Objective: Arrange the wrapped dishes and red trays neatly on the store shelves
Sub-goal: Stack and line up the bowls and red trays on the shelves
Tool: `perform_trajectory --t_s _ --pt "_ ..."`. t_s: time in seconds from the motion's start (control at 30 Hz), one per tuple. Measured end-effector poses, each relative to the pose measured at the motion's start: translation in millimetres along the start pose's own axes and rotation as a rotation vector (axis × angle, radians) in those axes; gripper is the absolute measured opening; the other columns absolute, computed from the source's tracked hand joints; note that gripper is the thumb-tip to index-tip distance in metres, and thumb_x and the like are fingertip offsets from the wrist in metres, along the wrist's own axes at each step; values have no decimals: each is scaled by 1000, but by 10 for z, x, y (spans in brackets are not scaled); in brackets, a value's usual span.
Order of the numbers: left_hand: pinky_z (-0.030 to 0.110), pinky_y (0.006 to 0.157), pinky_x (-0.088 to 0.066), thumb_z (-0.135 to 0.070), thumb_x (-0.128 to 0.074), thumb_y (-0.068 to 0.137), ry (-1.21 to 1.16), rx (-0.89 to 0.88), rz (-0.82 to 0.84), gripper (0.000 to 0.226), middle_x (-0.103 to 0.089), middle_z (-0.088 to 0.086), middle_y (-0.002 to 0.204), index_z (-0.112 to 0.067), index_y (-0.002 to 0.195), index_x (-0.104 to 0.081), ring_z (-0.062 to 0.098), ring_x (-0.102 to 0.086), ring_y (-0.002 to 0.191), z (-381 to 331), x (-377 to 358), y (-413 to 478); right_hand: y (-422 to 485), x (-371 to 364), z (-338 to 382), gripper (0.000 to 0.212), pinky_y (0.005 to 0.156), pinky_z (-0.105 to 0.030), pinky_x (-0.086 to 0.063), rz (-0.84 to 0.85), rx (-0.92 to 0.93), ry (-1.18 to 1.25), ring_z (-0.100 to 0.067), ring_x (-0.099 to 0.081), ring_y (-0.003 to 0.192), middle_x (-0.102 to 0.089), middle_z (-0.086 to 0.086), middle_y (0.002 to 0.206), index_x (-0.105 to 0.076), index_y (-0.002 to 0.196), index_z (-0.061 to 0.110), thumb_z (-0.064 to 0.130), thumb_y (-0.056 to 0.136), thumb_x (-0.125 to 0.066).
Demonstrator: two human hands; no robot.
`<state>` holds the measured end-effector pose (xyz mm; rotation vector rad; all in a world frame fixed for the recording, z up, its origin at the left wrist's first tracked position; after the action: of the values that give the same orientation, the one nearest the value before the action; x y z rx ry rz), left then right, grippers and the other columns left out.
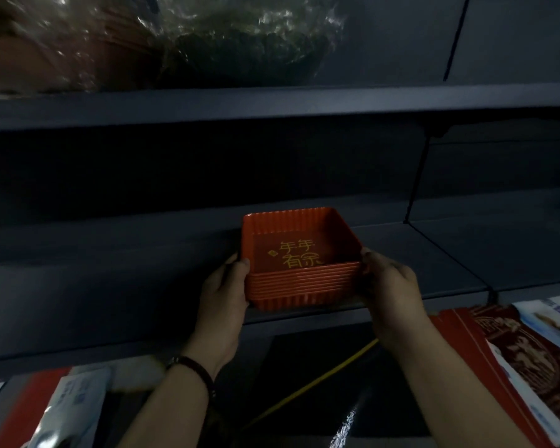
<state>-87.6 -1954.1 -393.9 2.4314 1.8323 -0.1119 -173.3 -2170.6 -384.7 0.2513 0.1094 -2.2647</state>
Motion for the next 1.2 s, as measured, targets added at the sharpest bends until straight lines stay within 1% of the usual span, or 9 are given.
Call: perform_trajectory --t_s 0.17,0.33,0.47,0.57,0.67,0.77,0.83,1.07,1.2 --pt "40 93 -59 -41 -55 108 -27 -18 -14 28 -83 -1 104 -27 109 -79 20 -78 102 -383 -73 -520 -542 144 432 43 89 -44 -53 -39 -7 39 -21 -69 77 -73 -1 71 -77 65 14 26 104 -64" --pt "57 99 -60 -40 -53 109 53 -98 -8 39 -82 7 98 -17 98 -83 29 -78 99 -983 -138 -1065 -1141 292 998 32 97 -50 -58 -70 10 27 -22 -74 77 -77 -1 71 -77 77 12 27 103 -66" --pt "49 99 -61 -37 -52 111 69 -102 20 44 -83 -1 94 -37 81 -84 17 -79 92 -1440 -263 -1453 -1514 429 1428 29 99 -53 -58 -117 41 1 -28 -75 86 -79 -3 77 -78 88 10 31 103 -64" --pt "47 98 -61 -40 -55 109 58 -125 46 43 -83 -3 90 -40 75 -82 14 -80 86 -1773 -358 -1695 -1743 519 1742 36 87 -49 -61 -142 103 -24 -30 -75 86 -79 -6 76 -79 80 9 30 104 -63" --pt "47 95 -62 -40 -56 108 57 -171 55 42 -83 -2 89 -36 76 -83 15 -81 85 -2088 -443 -1824 -1859 582 2069 38 87 -44 -57 -136 158 -33 -30 -75 89 -77 -4 74 -76 77 9 33 104 -62" --pt "49 96 -62 -39 -55 109 51 -216 72 39 -84 -1 91 -30 84 -84 17 -81 89 -2388 -573 -1843 -1824 634 2391 35 105 -57 -51 -134 175 -12 -29 -73 88 -75 -3 71 -74 78 11 34 103 -62" --pt "49 96 -62 -39 -55 109 51 -245 75 40 -84 -1 91 -28 84 -84 17 -81 90 -2566 -680 -1784 -1759 634 2624 33 108 -61 -49 -139 187 -17 -28 -72 85 -74 -2 69 -72 77 12 32 102 -63" --pt "52 95 -63 -46 -54 107 114 -317 90 42 -84 -1 94 -21 89 -83 21 -80 97 -3055 -1115 -1178 -1153 558 3354 22 91 -63 -60 -172 240 -43 -34 -75 93 -73 -6 81 -73 86 12 28 99 -65" --pt "55 98 -62 -45 -53 108 122 -307 101 44 -82 8 98 -9 100 -79 28 -79 100 -3188 -1391 -681 -650 545 3511 19 90 -63 -60 -192 245 -36 -30 -71 85 -70 -6 81 -72 88 13 26 98 -64"
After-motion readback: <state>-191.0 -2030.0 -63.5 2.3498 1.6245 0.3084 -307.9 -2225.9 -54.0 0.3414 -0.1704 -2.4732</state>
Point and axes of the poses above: each hand's wrist, its own y-axis towards the middle knuckle, its own x-axis out of the back of the hand, z = x × y, the point moved 2 cm from there along y, towards the middle knuckle
